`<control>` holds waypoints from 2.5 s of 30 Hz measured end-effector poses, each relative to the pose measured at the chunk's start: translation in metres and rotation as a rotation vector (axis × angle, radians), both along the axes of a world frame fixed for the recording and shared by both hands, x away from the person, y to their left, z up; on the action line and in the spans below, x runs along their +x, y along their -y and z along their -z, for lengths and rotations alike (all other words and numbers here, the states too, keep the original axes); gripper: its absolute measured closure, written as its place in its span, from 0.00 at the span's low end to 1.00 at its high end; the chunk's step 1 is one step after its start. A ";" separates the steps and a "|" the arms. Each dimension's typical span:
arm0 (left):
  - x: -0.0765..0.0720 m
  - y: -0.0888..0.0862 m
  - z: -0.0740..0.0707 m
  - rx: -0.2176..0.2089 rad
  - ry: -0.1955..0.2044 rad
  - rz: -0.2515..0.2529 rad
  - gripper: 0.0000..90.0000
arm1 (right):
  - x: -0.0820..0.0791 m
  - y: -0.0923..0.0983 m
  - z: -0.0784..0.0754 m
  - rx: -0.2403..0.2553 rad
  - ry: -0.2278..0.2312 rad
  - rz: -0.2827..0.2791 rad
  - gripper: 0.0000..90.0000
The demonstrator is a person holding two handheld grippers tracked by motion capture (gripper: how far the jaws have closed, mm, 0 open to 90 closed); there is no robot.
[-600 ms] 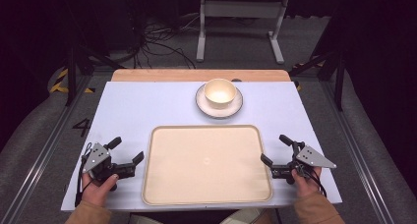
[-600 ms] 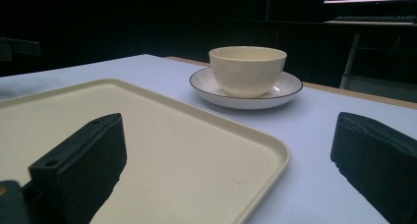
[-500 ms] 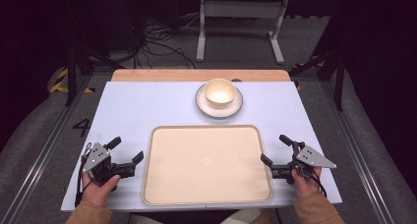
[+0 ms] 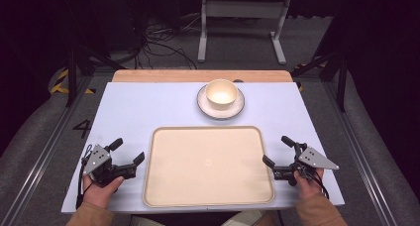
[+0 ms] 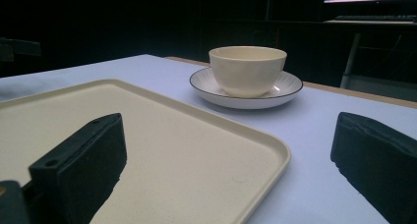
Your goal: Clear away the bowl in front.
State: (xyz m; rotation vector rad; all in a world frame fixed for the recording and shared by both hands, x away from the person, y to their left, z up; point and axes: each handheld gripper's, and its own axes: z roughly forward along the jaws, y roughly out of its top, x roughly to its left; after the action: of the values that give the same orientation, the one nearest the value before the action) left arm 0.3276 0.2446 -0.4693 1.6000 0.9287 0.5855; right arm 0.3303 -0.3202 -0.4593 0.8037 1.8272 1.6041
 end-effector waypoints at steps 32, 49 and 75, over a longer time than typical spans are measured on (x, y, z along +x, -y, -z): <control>0.024 0.025 -0.061 -0.036 0.041 0.073 0.05 | 0.000 0.000 0.000 0.004 0.001 0.009 0.01; 0.055 0.051 -0.087 -0.023 0.050 0.113 0.05 | -0.001 0.001 0.001 0.015 0.008 0.009 0.01; 0.104 0.086 -0.101 -0.025 0.023 0.159 0.02 | -0.001 0.001 0.001 0.016 0.008 0.005 0.01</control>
State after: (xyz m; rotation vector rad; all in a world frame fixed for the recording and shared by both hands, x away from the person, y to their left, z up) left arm 0.4317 0.1583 -0.3683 1.6245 0.7810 0.4786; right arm 0.3294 -0.3210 -0.4599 0.8073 1.8081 1.6183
